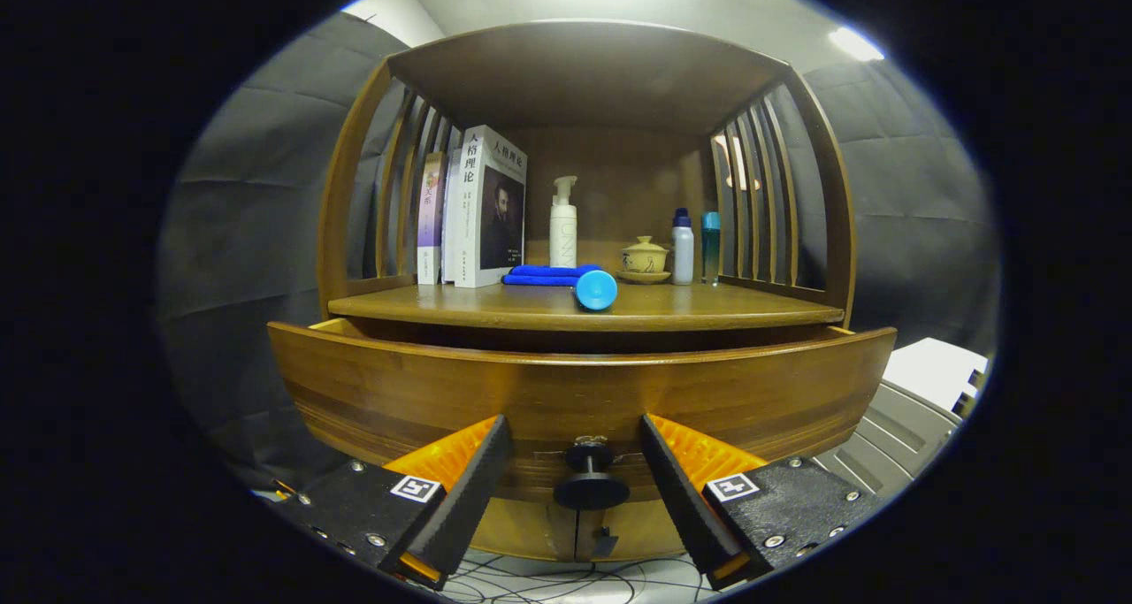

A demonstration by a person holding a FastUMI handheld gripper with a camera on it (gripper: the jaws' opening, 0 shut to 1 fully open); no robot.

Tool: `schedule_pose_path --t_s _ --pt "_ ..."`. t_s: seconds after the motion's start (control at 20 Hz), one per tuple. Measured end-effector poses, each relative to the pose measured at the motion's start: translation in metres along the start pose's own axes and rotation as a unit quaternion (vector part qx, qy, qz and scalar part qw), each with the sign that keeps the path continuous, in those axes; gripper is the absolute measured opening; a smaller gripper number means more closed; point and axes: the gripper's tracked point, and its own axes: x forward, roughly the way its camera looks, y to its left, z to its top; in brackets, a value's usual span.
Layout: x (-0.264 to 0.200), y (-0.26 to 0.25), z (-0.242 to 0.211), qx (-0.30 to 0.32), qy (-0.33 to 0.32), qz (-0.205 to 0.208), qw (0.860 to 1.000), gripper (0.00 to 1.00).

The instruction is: Pull open the drawer, take out the items inside it, and place them on the countertop above the cabinet.

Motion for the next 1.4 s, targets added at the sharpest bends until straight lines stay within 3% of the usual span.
schedule_pose_path --t_s 0.55,0.7,0.75,1.1,1.4 --pt "0.058 -0.003 0.006 -0.002 0.020 0.000 1.000 0.93" --pt "0.059 0.005 0.011 0.033 0.021 -0.009 0.999 0.92" --pt "0.055 0.013 0.015 0.036 0.020 0.001 0.999 0.94" --pt "-0.038 -0.006 0.079 -0.018 -0.065 -0.054 0.996 0.96" --pt "-0.109 -0.015 0.094 0.017 -0.117 -0.085 0.989 0.95"
